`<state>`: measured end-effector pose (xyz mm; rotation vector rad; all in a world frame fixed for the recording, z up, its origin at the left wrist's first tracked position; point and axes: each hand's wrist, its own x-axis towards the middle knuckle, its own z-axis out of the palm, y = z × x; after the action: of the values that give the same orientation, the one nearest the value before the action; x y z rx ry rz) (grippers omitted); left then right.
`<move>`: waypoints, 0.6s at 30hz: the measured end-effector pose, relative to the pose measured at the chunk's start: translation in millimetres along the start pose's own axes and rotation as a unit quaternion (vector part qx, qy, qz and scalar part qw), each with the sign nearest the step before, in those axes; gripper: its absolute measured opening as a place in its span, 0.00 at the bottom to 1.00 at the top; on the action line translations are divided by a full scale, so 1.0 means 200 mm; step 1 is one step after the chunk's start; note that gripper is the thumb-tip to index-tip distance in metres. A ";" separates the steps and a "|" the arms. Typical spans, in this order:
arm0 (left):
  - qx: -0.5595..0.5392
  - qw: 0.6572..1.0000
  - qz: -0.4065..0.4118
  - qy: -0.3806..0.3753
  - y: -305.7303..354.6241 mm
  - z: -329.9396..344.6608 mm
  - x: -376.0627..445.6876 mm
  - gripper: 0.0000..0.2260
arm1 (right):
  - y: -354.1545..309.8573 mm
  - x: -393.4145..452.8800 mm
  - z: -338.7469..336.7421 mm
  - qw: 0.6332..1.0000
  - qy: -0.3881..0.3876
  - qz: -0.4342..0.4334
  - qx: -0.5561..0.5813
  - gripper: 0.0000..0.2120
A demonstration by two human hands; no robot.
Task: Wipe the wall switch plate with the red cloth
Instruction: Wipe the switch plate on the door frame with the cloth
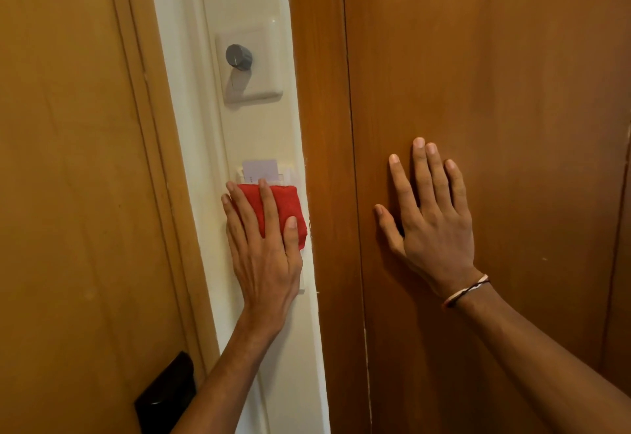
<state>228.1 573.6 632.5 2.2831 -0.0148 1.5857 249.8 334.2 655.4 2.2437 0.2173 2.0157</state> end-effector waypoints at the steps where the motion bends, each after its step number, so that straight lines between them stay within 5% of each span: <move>1: -0.004 1.000 0.005 -0.003 -0.01 0.00 0.00 0.30 | 0.00 0.00 0.00 1.000 0.001 0.000 -0.001 0.35; 6: -0.006 1.000 -0.007 -0.002 0.00 0.00 0.01 0.35 | 0.01 0.00 0.00 1.000 0.001 -0.001 0.000 0.35; 11: -0.121 0.991 -0.062 -0.013 -0.08 -0.05 0.14 0.36 | 0.00 0.00 0.00 1.000 -0.001 0.000 0.002 0.34; 18: -0.101 0.994 -0.002 -0.042 -0.15 -0.10 0.10 0.33 | 0.00 0.00 0.00 1.000 -0.001 -0.001 -0.005 0.35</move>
<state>224.2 612.2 648.6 2.1890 -0.1834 1.4144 249.9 333.5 655.7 2.2386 0.2090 2.0098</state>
